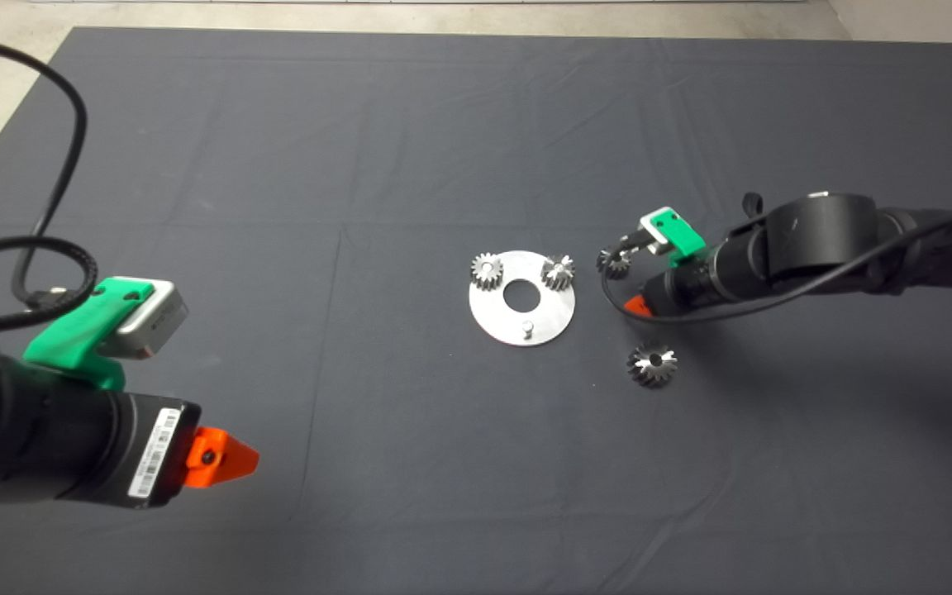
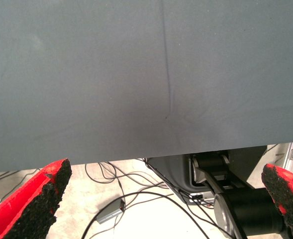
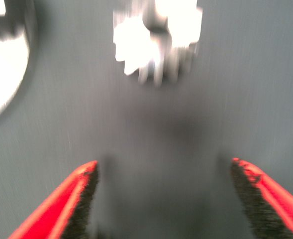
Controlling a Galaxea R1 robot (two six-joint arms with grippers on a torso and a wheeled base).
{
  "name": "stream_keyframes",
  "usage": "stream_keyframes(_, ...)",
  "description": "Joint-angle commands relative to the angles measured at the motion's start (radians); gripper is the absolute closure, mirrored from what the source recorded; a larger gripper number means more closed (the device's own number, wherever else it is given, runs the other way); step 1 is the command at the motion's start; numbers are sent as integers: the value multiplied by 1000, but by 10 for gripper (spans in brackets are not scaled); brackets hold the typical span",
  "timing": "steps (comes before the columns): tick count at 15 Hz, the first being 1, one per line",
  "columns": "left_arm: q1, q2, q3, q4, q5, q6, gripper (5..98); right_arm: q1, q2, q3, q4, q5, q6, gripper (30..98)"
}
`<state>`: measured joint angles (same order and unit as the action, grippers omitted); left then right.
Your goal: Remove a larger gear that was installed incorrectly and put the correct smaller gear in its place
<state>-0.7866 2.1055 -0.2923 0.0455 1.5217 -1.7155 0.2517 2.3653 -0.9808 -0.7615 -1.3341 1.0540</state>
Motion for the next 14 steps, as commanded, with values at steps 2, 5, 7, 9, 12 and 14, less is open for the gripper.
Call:
stream_keyframes(2, -2, -21, 12, -18, 25, -11, 55, 107, 4, -37, -19, 40, -6, 556)
stream_keyframes(5, 0, -38, 12, -18, 25, -10, 55, 124, 13, -90, -18, 78, -4, 504)
stream_keyframes(7, -2, -38, 12, -18, 26, -10, 55, 127, 18, -90, -18, 93, 1, 482)
stream_keyframes(9, 0, -37, 12, -18, 26, -9, 55, 126, 22, -90, -16, 95, 3, 460)
stream_keyframes(12, 0, -37, 12, -19, 26, -7, 55, 124, 18, -80, -18, 104, 4, 412)
stream_keyframes(14, 0, -37, 12, -19, 25, -7, 55, 118, 6, -79, -19, 151, 4, 409)
